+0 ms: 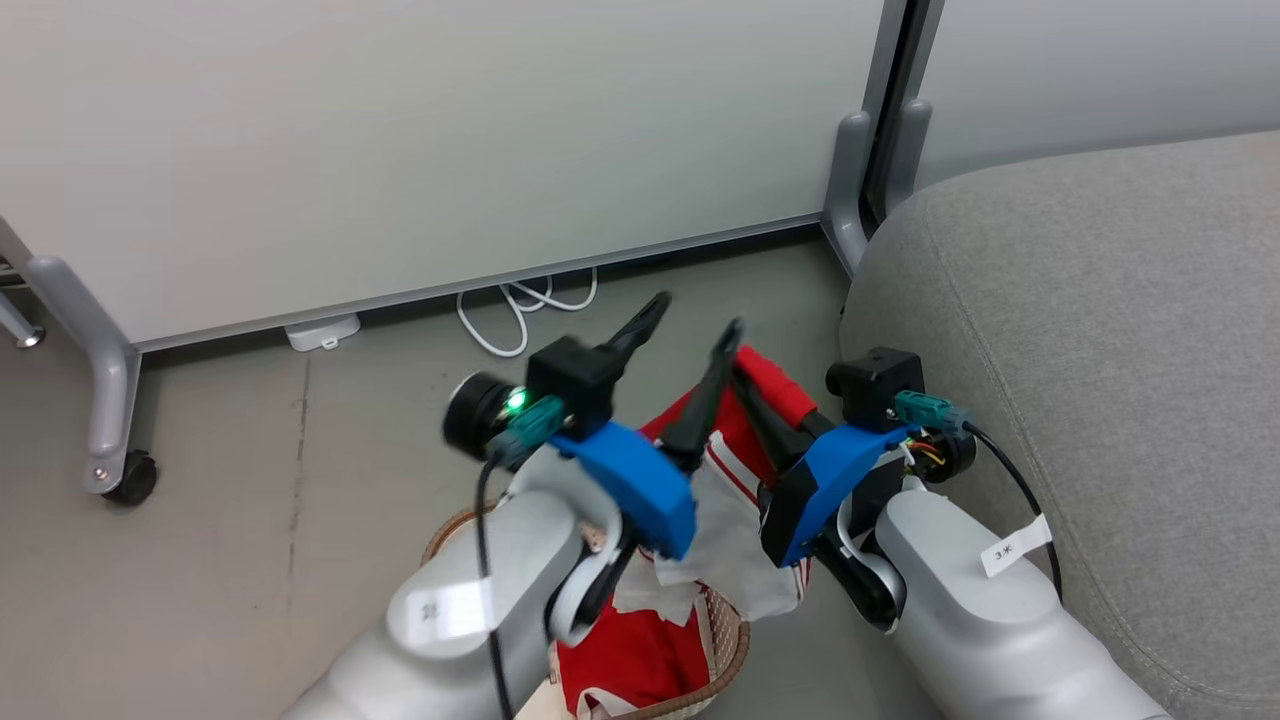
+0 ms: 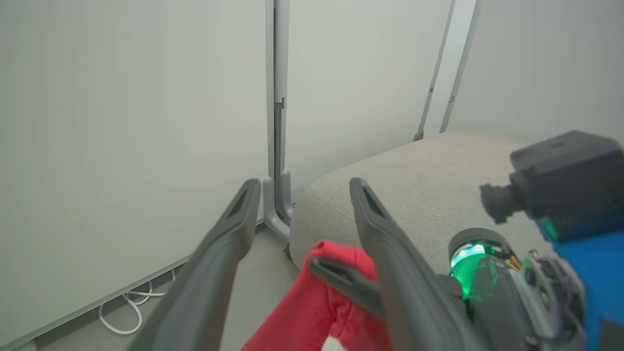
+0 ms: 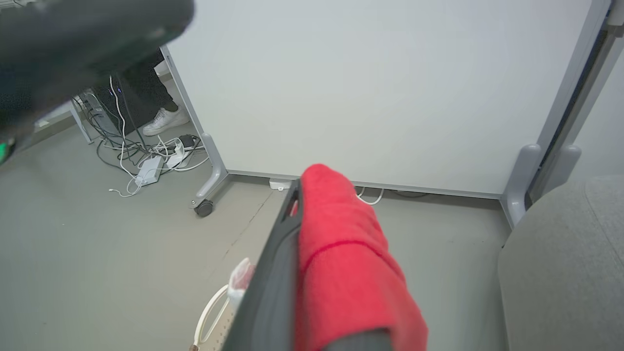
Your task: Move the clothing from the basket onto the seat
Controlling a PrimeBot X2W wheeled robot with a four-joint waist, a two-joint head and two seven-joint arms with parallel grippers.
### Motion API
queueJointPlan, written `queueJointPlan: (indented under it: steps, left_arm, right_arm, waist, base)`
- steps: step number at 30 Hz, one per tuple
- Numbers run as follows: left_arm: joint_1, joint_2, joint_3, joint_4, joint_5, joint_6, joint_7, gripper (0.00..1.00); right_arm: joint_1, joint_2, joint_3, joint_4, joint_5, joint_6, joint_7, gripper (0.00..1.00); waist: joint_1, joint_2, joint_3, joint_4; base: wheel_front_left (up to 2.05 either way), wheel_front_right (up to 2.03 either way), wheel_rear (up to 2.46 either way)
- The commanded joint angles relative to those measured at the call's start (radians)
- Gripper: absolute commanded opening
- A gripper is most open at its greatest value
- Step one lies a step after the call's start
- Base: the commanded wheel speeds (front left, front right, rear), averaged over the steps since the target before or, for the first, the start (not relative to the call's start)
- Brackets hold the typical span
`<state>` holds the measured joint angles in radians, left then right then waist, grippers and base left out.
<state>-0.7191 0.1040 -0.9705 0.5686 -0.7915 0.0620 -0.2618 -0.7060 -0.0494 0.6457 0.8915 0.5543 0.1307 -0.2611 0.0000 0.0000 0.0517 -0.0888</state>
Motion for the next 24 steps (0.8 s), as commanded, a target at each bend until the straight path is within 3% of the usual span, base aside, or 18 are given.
queueJointPlan:
  steps: [1, 7, 12, 24]
  left_arm:
    - [0.025, 0.010, 0.013, -0.007, 0.010, 0.002, -0.005, 1.00]
    - [0.198, 0.071, 0.175, -0.100, 0.145, -0.007, -0.005, 1.00]
    - [0.281, 0.081, 0.272, -0.150, 0.201, -0.019, -0.005, 1.00]
    - [0.502, 0.091, 0.494, -0.249, 0.331, -0.096, -0.005, 1.00]
  right_arm:
    - [-0.009, -0.002, -0.005, -0.006, -0.003, 0.000, -0.006, 0.00]
    - [0.009, -0.002, -0.054, -0.042, -0.042, 0.000, -0.006, 0.00]
    - [0.017, -0.002, -0.071, -0.057, -0.064, 0.000, -0.006, 0.00]
    - [0.043, -0.002, -0.109, -0.072, -0.097, 0.000, -0.006, 0.00]
  waist:
    - [0.0000, 0.0000, 0.003, 0.002]
    - [0.0000, 0.0000, 0.021, 0.008]
    - [0.0000, 0.0000, 0.029, 0.010]
    - [0.0000, 0.0000, 0.022, 0.012]
  base:
    - [0.00, 0.00, 0.00]
    - [0.00, 0.00, 0.00]
    - [0.00, 0.00, 0.00]
    - [0.00, 0.00, 0.00]
